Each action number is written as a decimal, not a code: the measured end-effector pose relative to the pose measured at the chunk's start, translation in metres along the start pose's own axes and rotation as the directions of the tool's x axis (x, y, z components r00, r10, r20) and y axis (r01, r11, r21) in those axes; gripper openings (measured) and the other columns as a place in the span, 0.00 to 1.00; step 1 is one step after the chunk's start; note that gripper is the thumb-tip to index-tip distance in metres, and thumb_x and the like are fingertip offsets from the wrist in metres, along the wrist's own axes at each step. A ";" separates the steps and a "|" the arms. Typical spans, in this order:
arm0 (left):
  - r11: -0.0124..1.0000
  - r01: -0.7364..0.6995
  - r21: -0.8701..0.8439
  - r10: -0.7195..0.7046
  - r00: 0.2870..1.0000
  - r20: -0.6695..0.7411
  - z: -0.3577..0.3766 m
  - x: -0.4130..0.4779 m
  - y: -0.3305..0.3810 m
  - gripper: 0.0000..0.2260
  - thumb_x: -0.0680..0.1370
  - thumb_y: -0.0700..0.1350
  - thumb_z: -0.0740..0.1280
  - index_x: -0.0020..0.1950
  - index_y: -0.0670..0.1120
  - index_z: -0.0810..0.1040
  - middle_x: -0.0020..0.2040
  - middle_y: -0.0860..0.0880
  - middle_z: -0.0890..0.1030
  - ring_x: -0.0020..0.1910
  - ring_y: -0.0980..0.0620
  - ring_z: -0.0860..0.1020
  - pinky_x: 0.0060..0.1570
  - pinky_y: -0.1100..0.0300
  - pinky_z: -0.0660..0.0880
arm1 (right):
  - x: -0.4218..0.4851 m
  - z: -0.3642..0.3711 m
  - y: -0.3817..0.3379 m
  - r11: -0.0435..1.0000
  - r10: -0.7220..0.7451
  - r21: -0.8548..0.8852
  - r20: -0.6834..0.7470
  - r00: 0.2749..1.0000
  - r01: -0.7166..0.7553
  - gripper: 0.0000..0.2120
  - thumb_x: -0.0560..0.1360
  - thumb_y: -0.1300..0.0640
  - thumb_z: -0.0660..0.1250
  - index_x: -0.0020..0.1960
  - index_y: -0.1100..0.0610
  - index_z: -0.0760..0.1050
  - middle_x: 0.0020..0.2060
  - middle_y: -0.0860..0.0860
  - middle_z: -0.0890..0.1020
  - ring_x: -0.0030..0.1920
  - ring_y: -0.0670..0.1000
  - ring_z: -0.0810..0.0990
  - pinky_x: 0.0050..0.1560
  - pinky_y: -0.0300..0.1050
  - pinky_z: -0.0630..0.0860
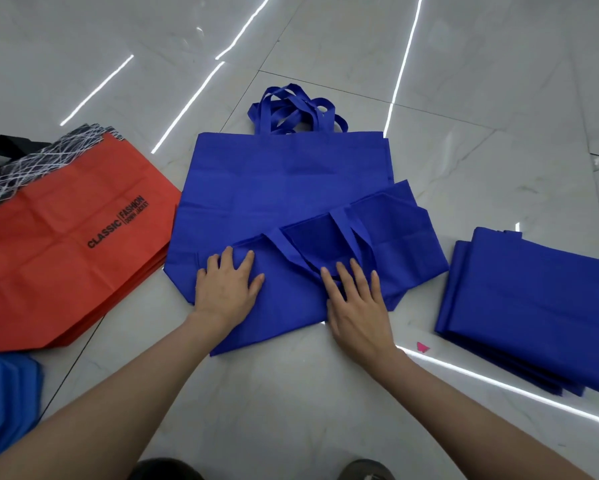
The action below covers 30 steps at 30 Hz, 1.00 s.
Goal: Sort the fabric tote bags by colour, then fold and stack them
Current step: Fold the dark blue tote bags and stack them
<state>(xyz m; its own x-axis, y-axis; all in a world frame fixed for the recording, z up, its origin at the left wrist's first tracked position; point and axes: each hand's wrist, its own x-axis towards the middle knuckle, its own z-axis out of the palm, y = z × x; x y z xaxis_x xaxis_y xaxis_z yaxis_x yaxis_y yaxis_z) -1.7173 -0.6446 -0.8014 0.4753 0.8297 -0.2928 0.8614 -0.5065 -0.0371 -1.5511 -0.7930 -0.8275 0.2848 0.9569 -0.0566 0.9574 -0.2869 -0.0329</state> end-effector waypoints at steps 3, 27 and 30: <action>0.993 0.113 0.015 -0.107 0.971 -0.214 -0.014 0.001 0.000 0.20 0.81 0.54 0.53 0.52 0.43 0.80 0.52 0.42 0.77 0.51 0.42 0.74 0.56 0.48 0.63 | 0.010 0.002 0.004 0.999 -0.039 0.036 0.077 0.996 0.037 0.24 0.77 0.48 0.51 0.67 0.55 0.73 0.62 0.56 0.78 0.66 0.59 0.72 0.64 0.62 0.67; 0.111 0.400 -0.910 -0.081 0.916 0.393 0.000 0.032 -0.003 0.11 0.79 0.48 0.63 0.40 0.44 0.74 0.39 0.45 0.75 0.36 0.49 0.71 0.32 0.58 0.66 | 0.042 -0.010 0.054 0.892 -0.452 0.123 0.202 0.869 0.436 0.43 0.71 0.62 0.67 0.76 0.44 0.46 0.76 0.42 0.56 0.76 0.49 0.49 0.74 0.50 0.45; 0.202 0.368 -0.908 -0.076 0.930 0.360 0.007 0.020 -0.014 0.10 0.79 0.48 0.63 0.41 0.44 0.75 0.40 0.44 0.75 0.39 0.47 0.72 0.35 0.56 0.68 | 0.038 -0.014 0.052 0.881 -0.453 0.295 0.295 0.841 0.371 0.39 0.73 0.61 0.58 0.75 0.40 0.42 0.76 0.38 0.48 0.76 0.45 0.40 0.72 0.45 0.34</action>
<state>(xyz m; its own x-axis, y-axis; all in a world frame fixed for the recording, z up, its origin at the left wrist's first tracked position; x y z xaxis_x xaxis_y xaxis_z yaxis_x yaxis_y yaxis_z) -1.7214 -0.6226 -0.8135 0.3116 0.7257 -0.6134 0.5111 0.4162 0.7520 -1.4899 -0.7705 -0.8172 -0.2084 0.9216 -0.3275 0.9345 0.0889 -0.3446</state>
